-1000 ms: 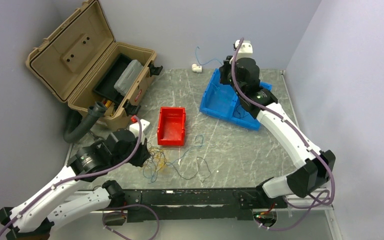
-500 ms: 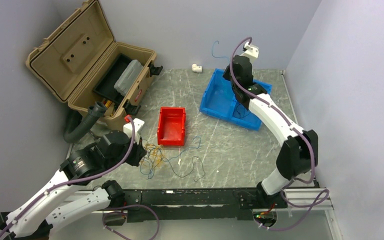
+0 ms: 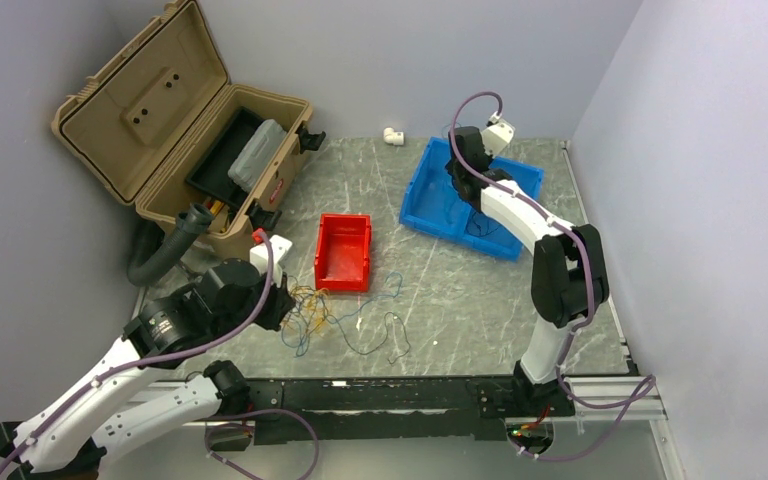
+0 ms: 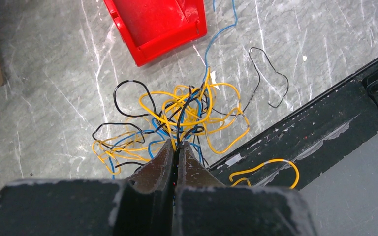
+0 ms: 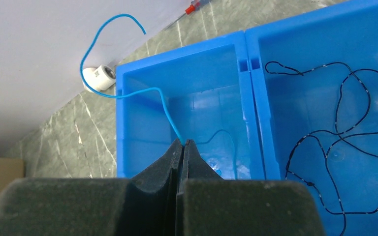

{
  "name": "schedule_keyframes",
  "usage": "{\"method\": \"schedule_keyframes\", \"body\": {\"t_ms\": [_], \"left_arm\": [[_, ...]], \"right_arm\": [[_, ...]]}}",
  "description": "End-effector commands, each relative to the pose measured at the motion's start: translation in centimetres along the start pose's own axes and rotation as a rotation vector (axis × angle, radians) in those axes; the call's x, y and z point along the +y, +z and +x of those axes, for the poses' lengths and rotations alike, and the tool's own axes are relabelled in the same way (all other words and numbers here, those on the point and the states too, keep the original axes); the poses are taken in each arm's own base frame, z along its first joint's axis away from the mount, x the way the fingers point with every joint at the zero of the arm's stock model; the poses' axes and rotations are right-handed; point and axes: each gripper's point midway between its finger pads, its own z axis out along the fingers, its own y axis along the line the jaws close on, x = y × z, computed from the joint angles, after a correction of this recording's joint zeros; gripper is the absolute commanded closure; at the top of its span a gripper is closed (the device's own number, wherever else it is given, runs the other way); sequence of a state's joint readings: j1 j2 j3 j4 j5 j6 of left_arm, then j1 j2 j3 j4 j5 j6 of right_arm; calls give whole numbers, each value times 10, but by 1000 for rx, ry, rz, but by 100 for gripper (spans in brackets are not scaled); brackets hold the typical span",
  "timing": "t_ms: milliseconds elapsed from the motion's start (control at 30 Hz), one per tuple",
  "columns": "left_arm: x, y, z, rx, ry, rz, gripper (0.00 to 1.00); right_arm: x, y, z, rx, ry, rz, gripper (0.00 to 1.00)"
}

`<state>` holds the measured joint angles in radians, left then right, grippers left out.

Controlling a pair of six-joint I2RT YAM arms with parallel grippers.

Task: Untangle the cables
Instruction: Place the cable in the bin.

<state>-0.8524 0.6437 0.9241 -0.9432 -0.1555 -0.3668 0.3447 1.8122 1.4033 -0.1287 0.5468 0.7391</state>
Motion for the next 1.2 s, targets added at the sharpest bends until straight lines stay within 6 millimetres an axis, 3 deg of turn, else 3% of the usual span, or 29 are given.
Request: {"method": "schedule_keyframes", "body": {"t_ms": [0,233,433,500,567,600,867,1000,1167], "left_arm": [[-7,-3,-21,-70,10,31,100],[-8,4,-21,-57,13,26,100],[-10,6,-21,-59,17,35,100],[-10,6,-21,-60,21,35,100],[-9,5,-21,-57,20,30,100],[-8,5,-20,-53,21,25,100],[-15,3,-21,-59,39,70,100],[-27,4,-24,-63,60,135,100],[-50,9,-28,-57,79,252,100]], "right_arm": [[-3,-10,-18,-46,64,15,100],[-23,-16,27,69,48,33,100],[-28,-15,51,128,7,50,100],[-32,-13,53,139,-4,91,91],[-29,-13,50,143,-22,97,50],[-28,-14,47,138,-25,93,42],[3,-48,9,84,-72,-97,40],[24,-83,11,112,-145,-344,35],[23,-120,16,147,-212,-491,34]]}}
